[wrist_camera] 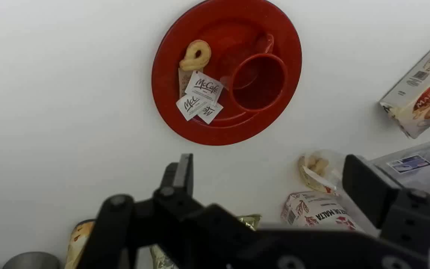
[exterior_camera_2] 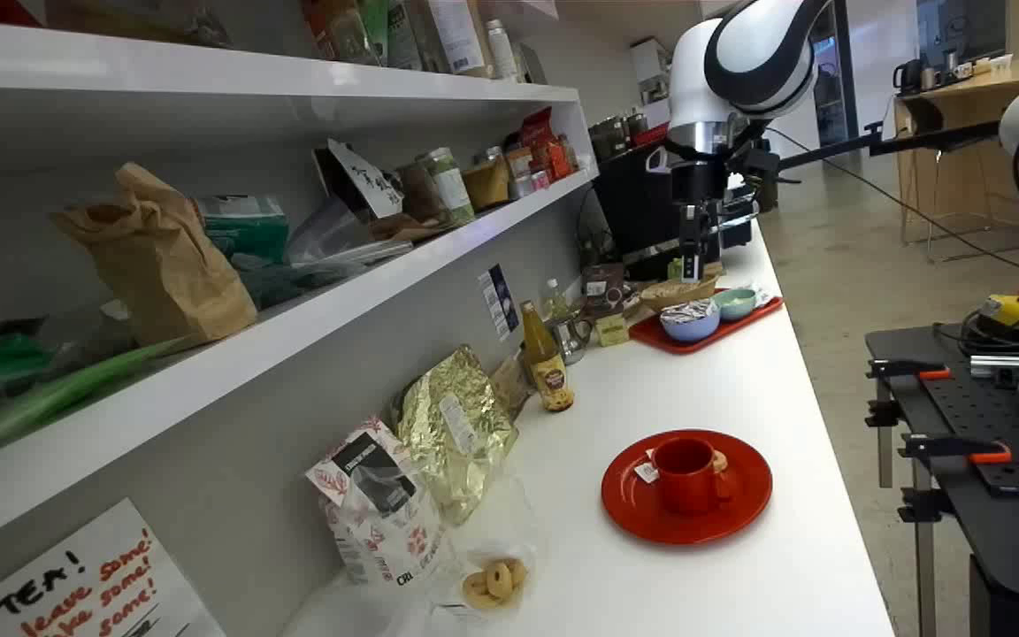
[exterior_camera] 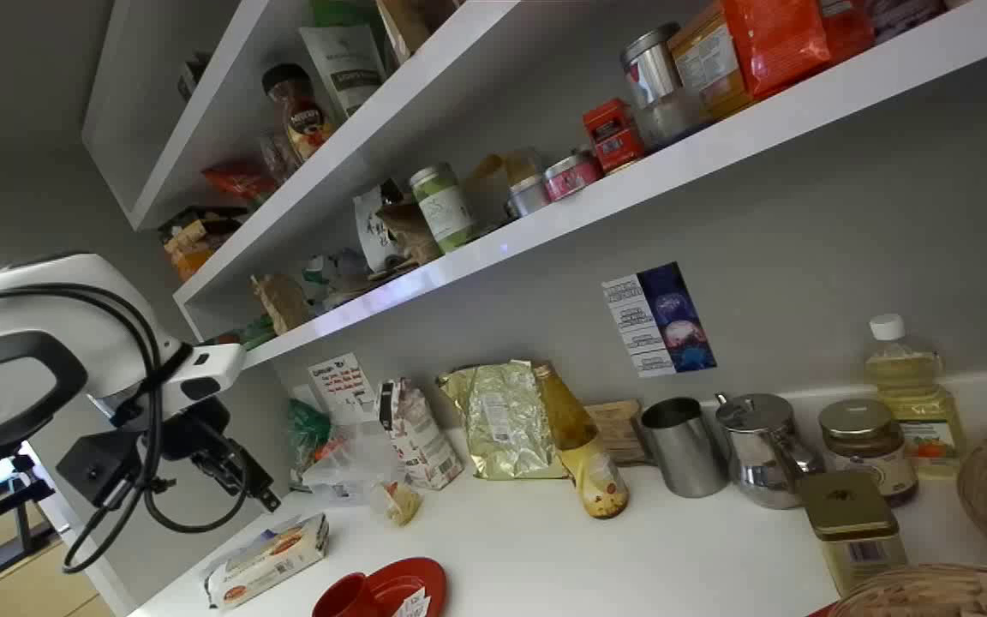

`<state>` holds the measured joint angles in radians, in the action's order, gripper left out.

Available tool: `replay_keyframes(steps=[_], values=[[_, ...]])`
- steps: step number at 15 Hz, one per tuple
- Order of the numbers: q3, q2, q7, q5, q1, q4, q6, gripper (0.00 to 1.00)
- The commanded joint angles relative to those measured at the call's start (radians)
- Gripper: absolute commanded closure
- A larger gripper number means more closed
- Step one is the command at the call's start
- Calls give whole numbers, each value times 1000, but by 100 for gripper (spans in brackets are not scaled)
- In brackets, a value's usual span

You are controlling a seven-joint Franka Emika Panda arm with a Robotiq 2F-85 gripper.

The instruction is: Remove the cup from the plate

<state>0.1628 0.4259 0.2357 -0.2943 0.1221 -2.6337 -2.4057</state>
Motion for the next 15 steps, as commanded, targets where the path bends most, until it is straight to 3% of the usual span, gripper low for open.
replay_keyframes(steps=[1,9,15], values=[[-16,-1,6,-9,-17,2,4,0],[-16,-1,6,-9,-17,2,4,0],[-74,-169,17,-57,50,48,-82,0]])
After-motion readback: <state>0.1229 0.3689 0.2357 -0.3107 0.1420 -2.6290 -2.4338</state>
